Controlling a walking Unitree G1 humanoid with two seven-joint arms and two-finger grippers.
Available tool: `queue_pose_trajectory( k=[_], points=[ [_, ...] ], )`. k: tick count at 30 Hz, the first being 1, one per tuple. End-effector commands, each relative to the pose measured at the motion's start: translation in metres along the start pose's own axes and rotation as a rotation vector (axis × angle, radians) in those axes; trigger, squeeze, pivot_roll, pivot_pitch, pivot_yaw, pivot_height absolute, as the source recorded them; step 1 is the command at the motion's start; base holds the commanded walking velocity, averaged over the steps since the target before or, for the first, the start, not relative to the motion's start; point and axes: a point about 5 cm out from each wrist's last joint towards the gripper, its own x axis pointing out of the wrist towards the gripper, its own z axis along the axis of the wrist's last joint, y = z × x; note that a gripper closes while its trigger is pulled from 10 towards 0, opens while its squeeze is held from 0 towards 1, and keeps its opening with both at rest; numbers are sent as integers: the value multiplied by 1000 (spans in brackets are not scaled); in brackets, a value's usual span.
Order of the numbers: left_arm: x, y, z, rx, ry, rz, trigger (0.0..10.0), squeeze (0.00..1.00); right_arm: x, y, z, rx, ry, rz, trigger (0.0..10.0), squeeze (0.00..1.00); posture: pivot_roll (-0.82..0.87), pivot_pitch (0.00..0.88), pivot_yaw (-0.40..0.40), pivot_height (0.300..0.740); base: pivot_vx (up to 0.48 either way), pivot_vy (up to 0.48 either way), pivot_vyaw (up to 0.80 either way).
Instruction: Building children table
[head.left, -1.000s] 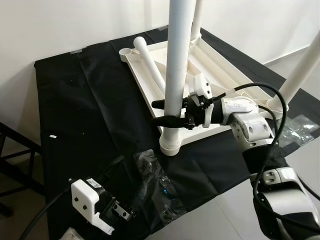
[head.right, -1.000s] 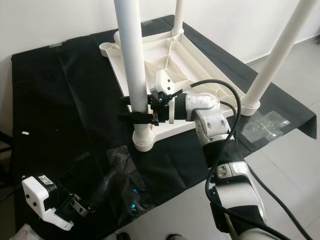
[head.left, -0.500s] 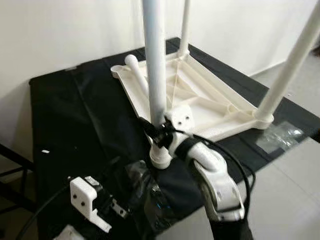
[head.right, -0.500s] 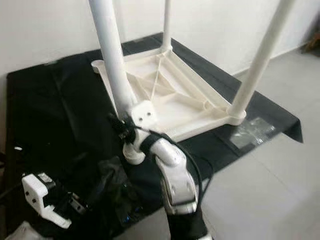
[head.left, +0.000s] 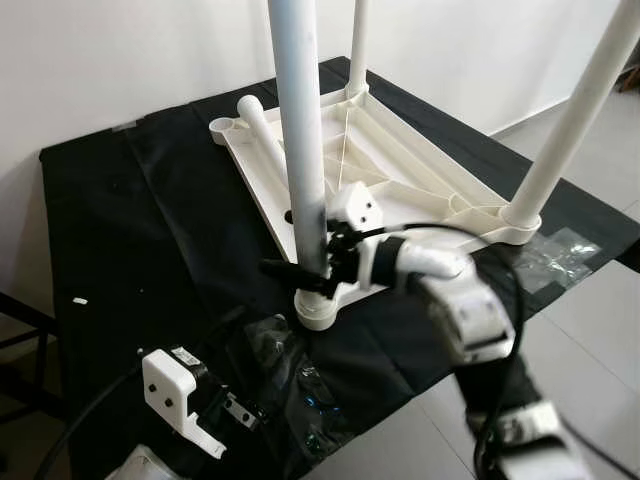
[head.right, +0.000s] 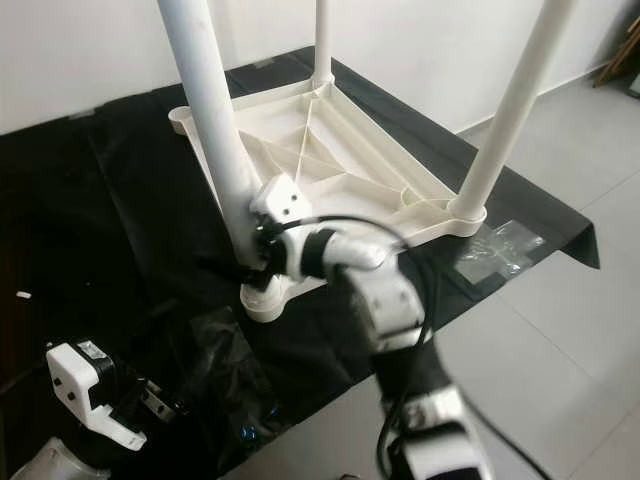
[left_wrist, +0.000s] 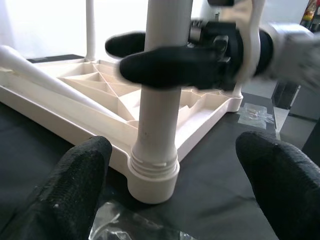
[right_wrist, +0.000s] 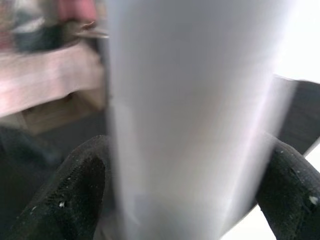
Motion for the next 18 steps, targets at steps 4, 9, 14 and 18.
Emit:
queue_pose_trajectory(
  k=[4,9,14,18],
  points=[
    [-3,-4,2,3,7,1,10000,0,-3,-5,1,-18,-35,116,10000,0,54,179,23,740,0,0,0],
    [-7,-7,4,-1,16,-1,10000,0,-7,-17,17,0,-68,210,10000,0,76,203,30,740,0,0,0],
    [-12,-10,7,-8,30,-7,10000,0,-11,-29,22,-6,-54,268,0,0,90,220,44,740,0,0,0],
    [-14,-11,8,-11,37,-10,10000,0,-12,-31,21,-10,-46,308,0,0,95,221,46,740,0,0,0]
  ],
)
